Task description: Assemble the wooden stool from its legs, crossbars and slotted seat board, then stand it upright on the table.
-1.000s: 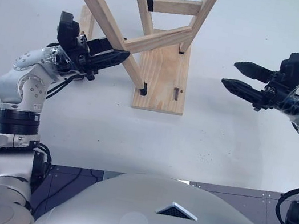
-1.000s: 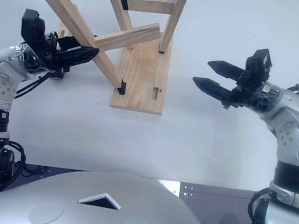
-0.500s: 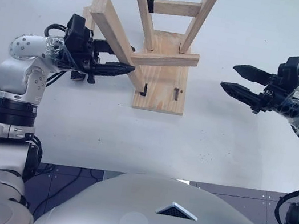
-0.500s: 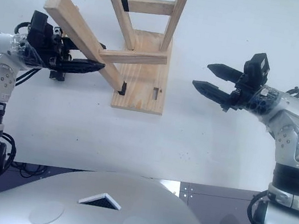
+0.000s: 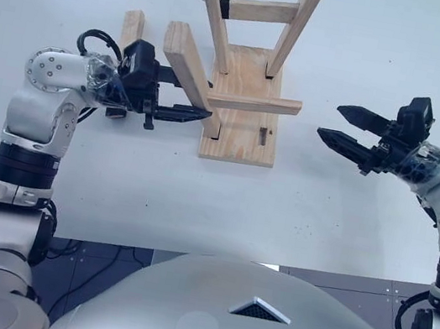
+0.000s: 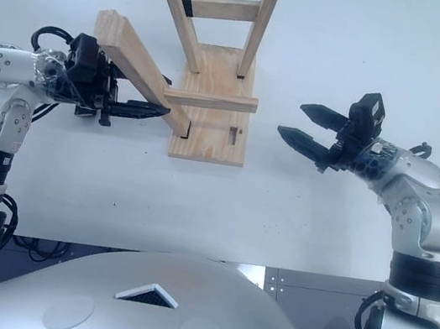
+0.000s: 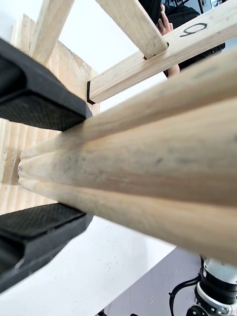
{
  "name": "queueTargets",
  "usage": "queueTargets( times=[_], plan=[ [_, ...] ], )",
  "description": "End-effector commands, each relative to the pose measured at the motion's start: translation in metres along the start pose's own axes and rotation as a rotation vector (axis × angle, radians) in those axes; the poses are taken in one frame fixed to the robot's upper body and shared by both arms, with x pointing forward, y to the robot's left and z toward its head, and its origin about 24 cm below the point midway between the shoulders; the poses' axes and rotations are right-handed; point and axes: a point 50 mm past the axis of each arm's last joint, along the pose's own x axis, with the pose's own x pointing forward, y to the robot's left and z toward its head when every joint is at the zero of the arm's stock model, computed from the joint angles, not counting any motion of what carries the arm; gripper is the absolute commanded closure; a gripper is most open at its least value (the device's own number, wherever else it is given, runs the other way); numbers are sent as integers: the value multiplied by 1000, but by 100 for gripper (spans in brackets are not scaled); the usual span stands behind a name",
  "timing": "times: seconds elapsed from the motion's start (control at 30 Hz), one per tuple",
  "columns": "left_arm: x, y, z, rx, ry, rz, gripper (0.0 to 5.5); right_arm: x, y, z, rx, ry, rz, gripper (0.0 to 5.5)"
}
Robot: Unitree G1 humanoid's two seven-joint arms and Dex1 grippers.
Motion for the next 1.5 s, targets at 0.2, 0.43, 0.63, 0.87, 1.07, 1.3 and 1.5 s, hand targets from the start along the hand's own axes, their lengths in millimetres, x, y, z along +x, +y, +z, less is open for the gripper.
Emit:
queueTargets(
  times=[0.2, 0.43, 0.63, 0.87, 1.07, 1.3, 1.5],
  plan=[
    [-3, -32, -58, -213, 219, 3, 347, 4, -1, 3, -24, -3, -14, 170],
    [-5, -21, -48, -274, 210, 16, 347, 5, 0, 0, -28, -1, -22, 170],
    [-5, -30, -69, -248, 348, -6, 347, 6, 0, -1, -33, 4, -21, 170],
    [2, -55, -86, -210, 480, -83, 347, 6, 2, -2, -32, 13, -23, 170],
    [-6, -24, -58, -206, 338, 66, 347, 6, 2, -4, -24, 16, -19, 170],
    [-15, 8, -12, -167, 223, 126, 221, 5, 4, -7, -18, 15, -25, 170],
    [-59, 25, -35, -98, 480, 381, 154, 2, 3, -9, -19, 12, -45, 170]
  ],
)
